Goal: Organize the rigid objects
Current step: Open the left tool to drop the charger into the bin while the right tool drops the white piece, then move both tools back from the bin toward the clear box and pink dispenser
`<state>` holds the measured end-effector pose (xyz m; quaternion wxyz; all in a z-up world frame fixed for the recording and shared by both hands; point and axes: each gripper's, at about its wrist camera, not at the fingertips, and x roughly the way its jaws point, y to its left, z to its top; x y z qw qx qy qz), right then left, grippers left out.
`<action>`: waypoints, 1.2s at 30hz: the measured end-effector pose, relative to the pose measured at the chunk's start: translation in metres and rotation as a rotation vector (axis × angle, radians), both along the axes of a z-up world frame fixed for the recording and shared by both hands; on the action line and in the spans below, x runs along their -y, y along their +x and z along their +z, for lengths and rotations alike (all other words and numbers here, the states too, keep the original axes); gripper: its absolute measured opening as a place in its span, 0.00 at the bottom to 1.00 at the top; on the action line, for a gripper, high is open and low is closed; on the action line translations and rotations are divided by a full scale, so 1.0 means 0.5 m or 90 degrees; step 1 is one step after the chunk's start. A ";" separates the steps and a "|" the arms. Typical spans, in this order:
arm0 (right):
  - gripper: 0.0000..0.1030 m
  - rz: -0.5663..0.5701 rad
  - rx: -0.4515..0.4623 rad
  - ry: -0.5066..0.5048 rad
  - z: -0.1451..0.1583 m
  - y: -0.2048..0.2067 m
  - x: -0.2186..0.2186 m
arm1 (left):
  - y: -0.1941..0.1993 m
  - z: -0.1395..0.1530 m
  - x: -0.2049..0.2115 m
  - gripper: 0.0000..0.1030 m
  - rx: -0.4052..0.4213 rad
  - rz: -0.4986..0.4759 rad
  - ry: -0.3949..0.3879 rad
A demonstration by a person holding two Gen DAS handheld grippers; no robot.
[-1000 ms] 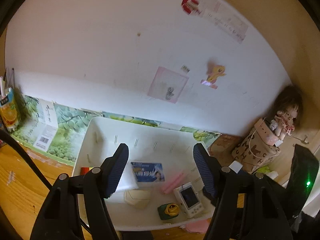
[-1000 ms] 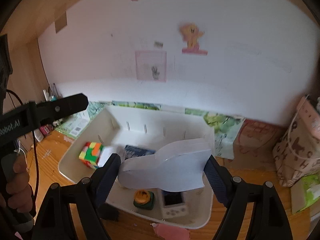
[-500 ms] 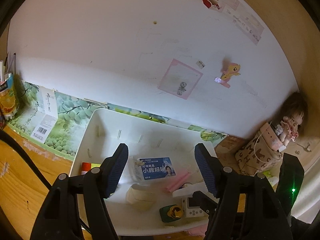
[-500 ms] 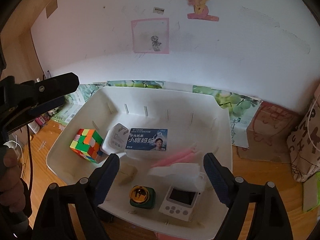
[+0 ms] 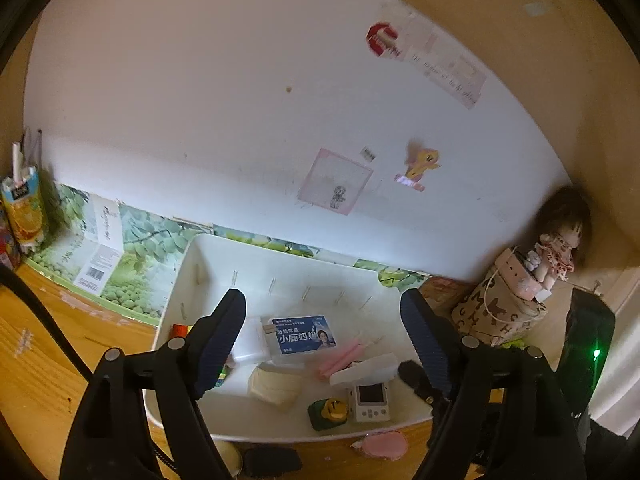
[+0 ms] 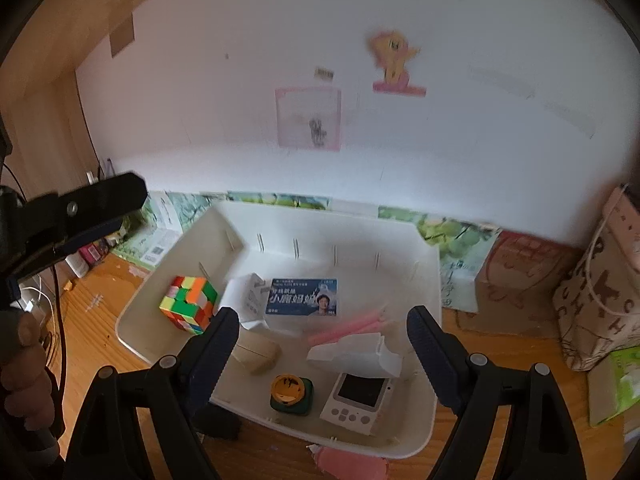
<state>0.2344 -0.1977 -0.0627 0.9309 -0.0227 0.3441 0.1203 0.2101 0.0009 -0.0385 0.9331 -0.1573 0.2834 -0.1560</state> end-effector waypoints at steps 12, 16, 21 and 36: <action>0.84 -0.039 0.061 0.021 0.076 -0.097 -0.005 | -0.109 0.053 -0.051 0.81 0.039 0.025 0.035; 0.84 -0.050 0.075 0.029 0.091 -0.133 -0.008 | -0.143 0.059 -0.073 0.81 0.041 0.026 0.036; 0.84 -0.067 0.086 0.033 0.095 -0.172 -0.019 | -0.176 0.062 -0.099 0.81 0.038 0.014 0.042; 0.84 -0.136 0.051 0.071 0.032 -0.273 -0.071 | -0.222 0.001 -0.142 0.81 -0.036 -0.054 0.103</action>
